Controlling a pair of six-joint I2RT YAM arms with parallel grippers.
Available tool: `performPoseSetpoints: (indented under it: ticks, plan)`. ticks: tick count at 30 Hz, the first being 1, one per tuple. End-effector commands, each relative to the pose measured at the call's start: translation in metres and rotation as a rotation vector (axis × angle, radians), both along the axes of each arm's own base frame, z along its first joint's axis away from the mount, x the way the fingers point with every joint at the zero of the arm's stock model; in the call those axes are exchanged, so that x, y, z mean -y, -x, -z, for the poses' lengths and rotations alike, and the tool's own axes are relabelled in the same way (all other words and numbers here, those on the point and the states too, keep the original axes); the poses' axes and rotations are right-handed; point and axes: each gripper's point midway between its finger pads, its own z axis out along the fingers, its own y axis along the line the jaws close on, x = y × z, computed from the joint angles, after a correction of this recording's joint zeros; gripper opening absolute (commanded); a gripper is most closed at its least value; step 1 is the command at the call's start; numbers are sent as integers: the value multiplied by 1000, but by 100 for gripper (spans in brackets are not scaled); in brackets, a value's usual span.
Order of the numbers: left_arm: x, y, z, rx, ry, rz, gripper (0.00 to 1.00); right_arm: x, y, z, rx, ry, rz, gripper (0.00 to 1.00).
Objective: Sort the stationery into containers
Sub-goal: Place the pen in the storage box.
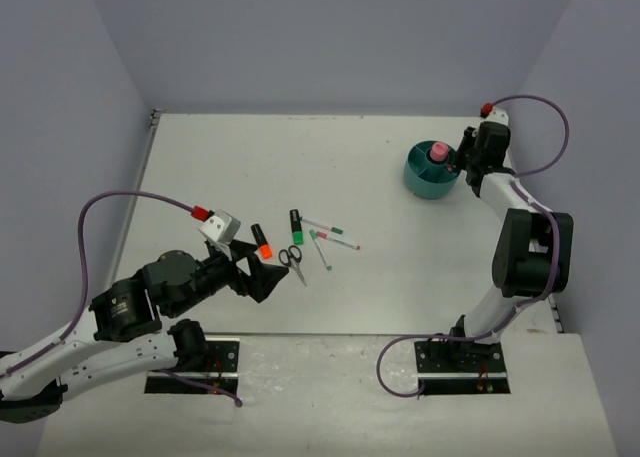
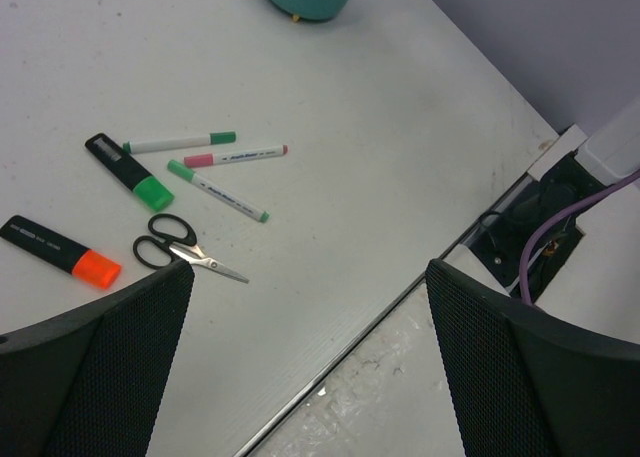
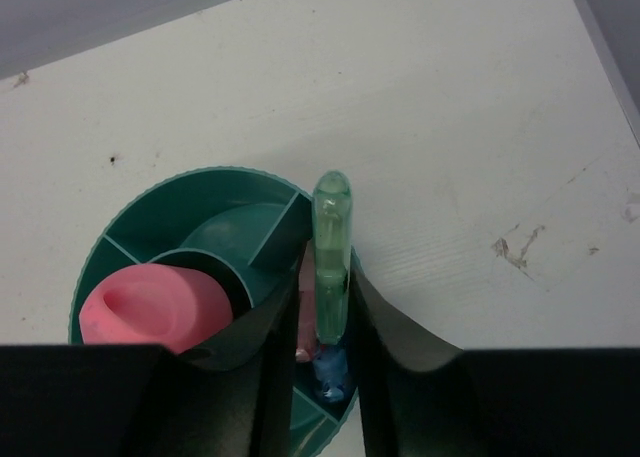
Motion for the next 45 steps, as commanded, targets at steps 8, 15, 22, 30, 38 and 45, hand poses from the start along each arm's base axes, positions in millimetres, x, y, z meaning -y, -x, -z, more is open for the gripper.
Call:
performPoseSetpoints:
  ticks: [8,15,22,30,38,45]
  plan:
    - [4,1,-7,37,13,31,100,-3,-13,-7,27,-1,-30,39]
    - [3,0,-7,38,13,25,100,-4,-12,-17,41,-8,-26,36]
    - [2,0,-7,38,18,22,100,-4,-10,-21,50,-19,-17,16]
    - [2,0,-7,38,19,20,100,2,-12,-13,11,-17,16,5]
    - [2,0,-7,37,19,20,100,3,-18,-1,-60,-21,21,4]
    - [1,0,-8,39,24,16,100,2,-18,8,-126,-35,18,4]
